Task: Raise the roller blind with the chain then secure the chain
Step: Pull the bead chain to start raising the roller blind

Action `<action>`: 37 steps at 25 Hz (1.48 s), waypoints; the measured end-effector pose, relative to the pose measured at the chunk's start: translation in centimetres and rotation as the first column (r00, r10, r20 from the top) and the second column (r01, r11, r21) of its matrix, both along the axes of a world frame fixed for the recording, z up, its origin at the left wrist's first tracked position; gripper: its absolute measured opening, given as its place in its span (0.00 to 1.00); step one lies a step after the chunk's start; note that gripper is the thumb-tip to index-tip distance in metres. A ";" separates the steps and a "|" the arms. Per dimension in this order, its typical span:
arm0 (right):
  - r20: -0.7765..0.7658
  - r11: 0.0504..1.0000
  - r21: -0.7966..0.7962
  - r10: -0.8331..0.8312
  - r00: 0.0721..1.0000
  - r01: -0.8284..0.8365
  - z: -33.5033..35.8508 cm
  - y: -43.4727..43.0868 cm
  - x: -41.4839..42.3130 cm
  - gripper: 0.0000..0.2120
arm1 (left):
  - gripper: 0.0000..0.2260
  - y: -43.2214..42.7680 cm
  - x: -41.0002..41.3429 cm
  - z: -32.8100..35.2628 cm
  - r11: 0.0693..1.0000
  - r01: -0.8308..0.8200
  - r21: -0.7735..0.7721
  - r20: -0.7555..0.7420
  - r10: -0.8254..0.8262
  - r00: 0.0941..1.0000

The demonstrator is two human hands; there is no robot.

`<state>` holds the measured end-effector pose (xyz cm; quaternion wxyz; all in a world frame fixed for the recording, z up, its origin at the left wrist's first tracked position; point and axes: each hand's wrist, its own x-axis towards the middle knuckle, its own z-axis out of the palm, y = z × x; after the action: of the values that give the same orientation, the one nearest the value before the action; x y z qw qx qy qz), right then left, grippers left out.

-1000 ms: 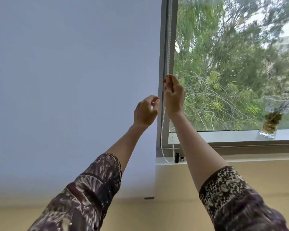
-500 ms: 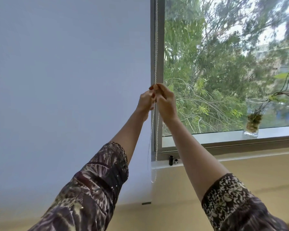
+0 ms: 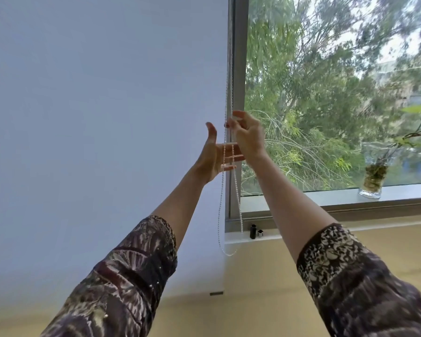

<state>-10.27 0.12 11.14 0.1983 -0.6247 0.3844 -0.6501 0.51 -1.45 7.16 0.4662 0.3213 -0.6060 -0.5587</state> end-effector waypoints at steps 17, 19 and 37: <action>0.108 0.931 -0.210 -0.282 0.953 0.299 -5.1 2.5 3.4 0.10 | 0.06 3.7 -1.1 2.5 0.731 -0.590 -0.343 -0.406 0.451 0.795; 0.083 0.946 -0.179 -0.261 0.962 0.272 -6.3 3.5 3.8 0.10 | 0.07 4.5 -1.3 2.9 0.752 -0.562 -0.345 -0.391 0.429 0.814; 0.003 0.877 0.026 -0.480 0.877 0.479 -12.4 14.2 6.0 0.10 | 0.10 16.1 0.9 -2.4 0.488 -0.674 -0.554 -0.020 0.802 0.597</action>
<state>-4.23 14.35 -1.21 0.0405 -0.5048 0.5340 -0.6770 1.41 14.61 4.77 0.6507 0.4813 -0.5821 -0.0775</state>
